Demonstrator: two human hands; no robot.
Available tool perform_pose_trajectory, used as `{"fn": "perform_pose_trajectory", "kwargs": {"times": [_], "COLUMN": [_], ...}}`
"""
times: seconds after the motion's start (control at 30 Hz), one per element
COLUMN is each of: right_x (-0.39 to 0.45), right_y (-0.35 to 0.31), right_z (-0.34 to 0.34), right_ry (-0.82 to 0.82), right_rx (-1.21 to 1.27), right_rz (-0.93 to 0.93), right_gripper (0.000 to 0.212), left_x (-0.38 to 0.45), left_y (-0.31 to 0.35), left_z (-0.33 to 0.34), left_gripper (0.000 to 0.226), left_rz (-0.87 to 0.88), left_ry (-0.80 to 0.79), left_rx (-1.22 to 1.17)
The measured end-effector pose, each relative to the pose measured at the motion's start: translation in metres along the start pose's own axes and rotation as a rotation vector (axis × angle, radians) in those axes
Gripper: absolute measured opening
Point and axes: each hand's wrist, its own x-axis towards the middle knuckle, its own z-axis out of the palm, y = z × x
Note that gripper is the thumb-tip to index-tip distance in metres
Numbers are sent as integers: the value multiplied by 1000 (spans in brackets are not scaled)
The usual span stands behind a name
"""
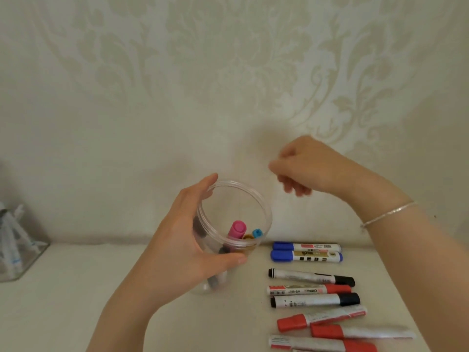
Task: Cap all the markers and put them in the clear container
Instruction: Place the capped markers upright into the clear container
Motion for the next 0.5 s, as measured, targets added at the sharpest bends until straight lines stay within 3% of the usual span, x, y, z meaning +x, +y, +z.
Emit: {"fn": "perform_pose_trajectory", "kwargs": {"times": [0.1,0.2,0.33,0.5], "right_x": [8,7,3,-3], "right_y": [40,67,74,68], "right_z": [20,57,78,87], "right_ry": [-541,-900,-923,-950], "right_rx": [-431,-646,-859,-965], "right_rz": [340,463,329,325], "right_gripper": [16,39,62,77], "left_x": [-3,-4,-2,0], "left_y": [3,6,5,1], "left_z": [-2,-2,0,2], "left_gripper": [110,109,110,110], "left_rz": [23,29,23,30], "left_ry": [-4,-19,-29,-18], "left_rx": [33,48,31,48]}}
